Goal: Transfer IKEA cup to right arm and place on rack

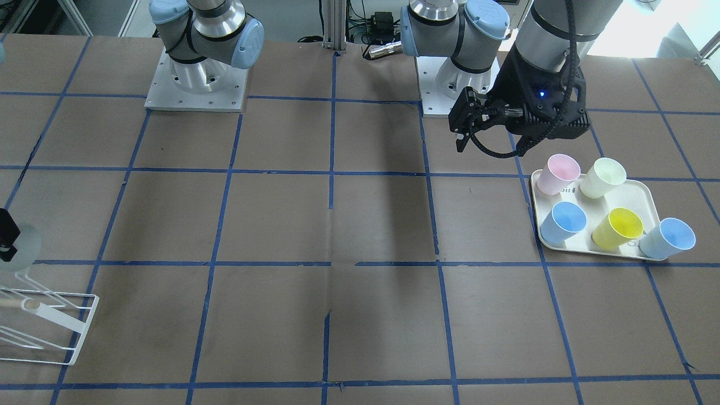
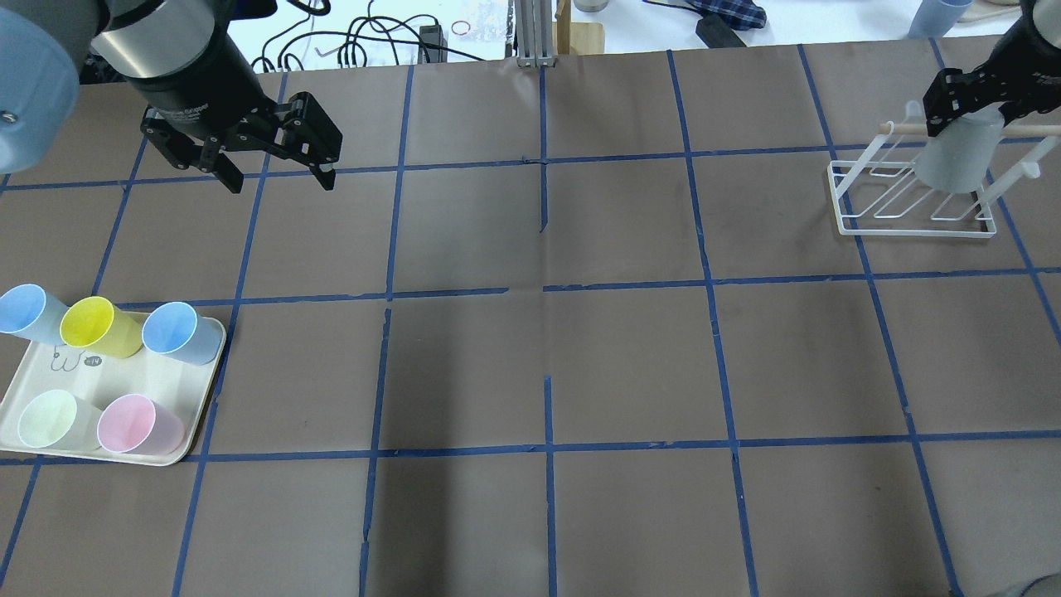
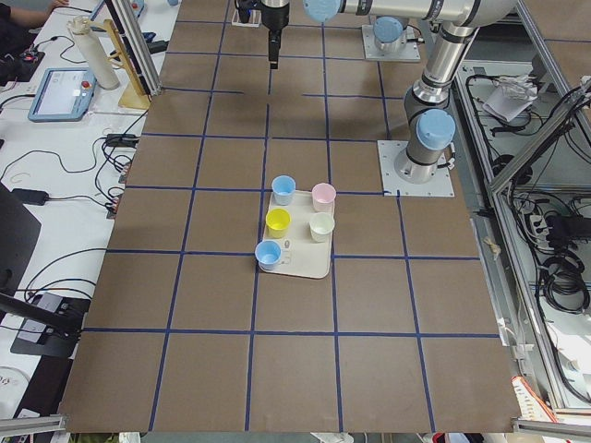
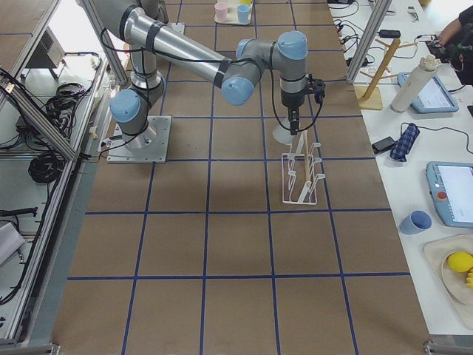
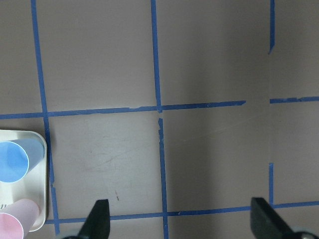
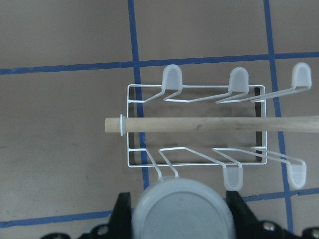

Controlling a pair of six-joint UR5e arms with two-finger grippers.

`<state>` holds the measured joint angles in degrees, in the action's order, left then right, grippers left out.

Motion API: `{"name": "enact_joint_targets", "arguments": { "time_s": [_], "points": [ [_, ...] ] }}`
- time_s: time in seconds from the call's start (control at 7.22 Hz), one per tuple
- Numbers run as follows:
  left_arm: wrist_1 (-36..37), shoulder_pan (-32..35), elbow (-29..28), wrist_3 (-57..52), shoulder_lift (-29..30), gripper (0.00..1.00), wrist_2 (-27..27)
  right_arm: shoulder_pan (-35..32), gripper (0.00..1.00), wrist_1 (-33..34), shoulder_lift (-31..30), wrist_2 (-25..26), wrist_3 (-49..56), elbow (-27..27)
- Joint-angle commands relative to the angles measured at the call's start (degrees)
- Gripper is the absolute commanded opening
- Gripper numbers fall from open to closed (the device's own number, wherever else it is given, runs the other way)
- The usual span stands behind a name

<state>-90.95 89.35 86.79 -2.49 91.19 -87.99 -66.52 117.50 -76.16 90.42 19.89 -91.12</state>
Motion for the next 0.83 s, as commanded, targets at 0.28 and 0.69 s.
{"name": "enact_joint_targets", "arguments": {
  "time_s": [0.28,0.69],
  "points": [
    [-0.19,-0.75,-2.93,0.30,-0.13,1.00,-1.12,-0.10,0.40,2.56,2.68,-0.33,-0.03,0.07],
    [-4.49,-0.93,-3.90,0.38,-0.13,1.00,-2.62,-0.28,0.65,5.97,4.96,-0.68,-0.21,0.07]
  ]
}}
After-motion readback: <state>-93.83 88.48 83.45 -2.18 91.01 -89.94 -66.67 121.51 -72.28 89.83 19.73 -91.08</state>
